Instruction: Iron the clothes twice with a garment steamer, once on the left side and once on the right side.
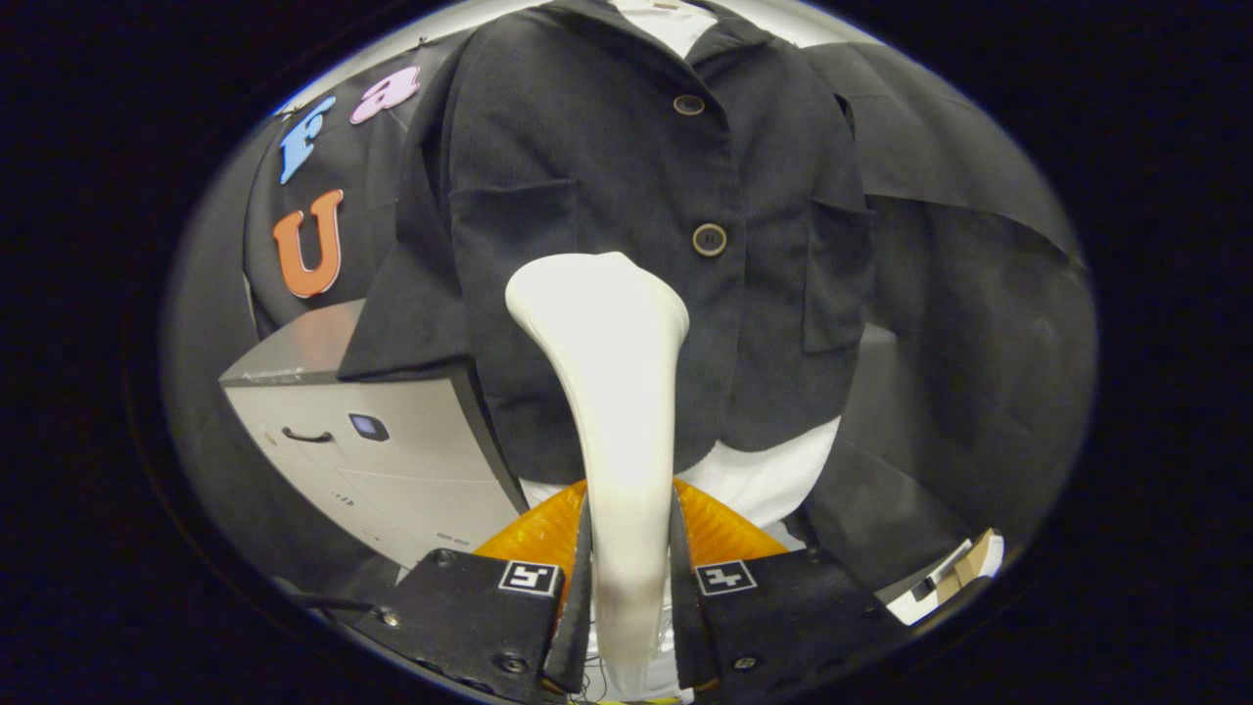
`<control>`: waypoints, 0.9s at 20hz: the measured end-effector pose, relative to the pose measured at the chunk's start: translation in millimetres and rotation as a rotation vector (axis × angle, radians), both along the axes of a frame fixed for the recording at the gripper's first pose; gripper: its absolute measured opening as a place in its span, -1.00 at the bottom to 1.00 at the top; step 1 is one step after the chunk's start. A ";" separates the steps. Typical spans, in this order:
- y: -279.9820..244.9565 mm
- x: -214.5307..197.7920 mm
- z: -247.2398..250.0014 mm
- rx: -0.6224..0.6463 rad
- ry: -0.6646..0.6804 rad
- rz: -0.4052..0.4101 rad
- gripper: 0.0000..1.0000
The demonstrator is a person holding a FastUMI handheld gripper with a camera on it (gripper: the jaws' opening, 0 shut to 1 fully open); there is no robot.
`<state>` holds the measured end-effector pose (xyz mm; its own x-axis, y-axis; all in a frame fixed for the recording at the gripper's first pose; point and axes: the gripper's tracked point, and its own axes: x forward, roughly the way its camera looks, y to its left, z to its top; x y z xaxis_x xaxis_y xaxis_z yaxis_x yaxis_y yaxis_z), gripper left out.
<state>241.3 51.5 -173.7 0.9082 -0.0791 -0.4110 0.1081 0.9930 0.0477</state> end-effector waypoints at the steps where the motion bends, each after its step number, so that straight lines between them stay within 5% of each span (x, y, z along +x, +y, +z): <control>1: 1.0 0.0 -5.4 0.003 0.012 -0.002 -0.25; 11: -4.5 -6.6 -10.3 0.038 0.035 0.003 -0.25; 18: -56.1 -58.1 27.5 0.145 -0.018 -0.044 -0.25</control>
